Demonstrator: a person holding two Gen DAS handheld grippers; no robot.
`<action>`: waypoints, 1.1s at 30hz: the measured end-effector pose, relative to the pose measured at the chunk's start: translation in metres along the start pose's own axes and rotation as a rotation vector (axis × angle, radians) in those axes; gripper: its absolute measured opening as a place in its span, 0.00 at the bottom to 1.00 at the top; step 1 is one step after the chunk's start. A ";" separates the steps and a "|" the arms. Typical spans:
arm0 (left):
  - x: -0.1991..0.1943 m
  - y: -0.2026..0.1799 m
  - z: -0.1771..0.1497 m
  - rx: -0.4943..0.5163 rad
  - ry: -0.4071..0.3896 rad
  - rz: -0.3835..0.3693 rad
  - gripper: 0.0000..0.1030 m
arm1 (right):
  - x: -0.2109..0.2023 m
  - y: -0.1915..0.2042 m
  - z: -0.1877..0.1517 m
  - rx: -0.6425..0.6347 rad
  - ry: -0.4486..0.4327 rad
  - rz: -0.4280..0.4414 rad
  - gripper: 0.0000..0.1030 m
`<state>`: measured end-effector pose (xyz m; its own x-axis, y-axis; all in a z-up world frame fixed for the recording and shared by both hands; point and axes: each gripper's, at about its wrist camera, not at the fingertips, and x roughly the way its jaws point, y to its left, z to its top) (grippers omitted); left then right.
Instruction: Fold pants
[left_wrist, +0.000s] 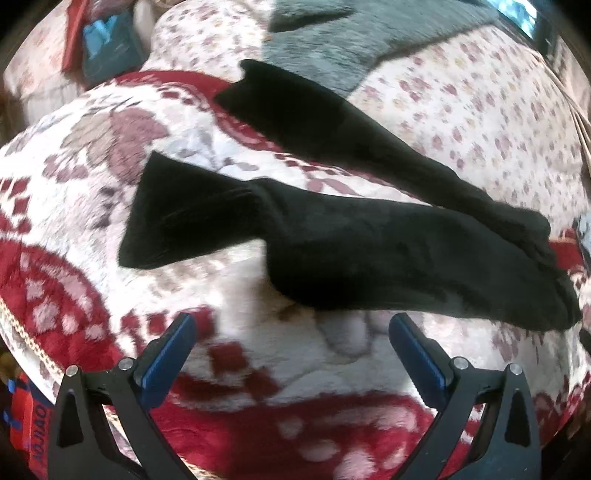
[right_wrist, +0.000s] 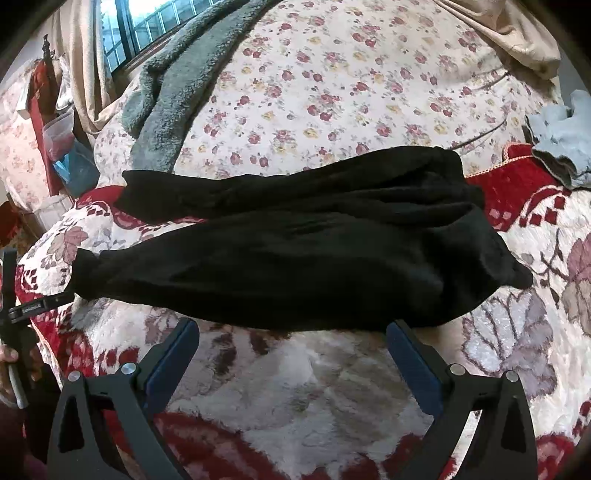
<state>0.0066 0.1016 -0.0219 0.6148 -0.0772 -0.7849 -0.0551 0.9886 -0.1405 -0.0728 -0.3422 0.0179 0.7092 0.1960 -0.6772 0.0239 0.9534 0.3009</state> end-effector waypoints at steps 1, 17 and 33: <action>-0.001 0.005 0.000 -0.014 0.001 0.006 1.00 | 0.001 -0.001 0.000 0.003 0.003 0.001 1.00; 0.030 0.013 0.031 -0.130 0.011 0.006 1.00 | 0.004 -0.028 -0.001 0.097 0.015 -0.031 1.00; 0.064 -0.001 0.033 -0.098 0.068 0.041 1.00 | 0.025 -0.130 0.000 0.482 0.028 -0.009 1.00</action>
<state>0.0717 0.0996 -0.0520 0.5557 -0.0487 -0.8300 -0.1577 0.9740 -0.1628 -0.0581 -0.4608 -0.0387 0.6885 0.2003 -0.6970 0.3585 0.7414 0.5672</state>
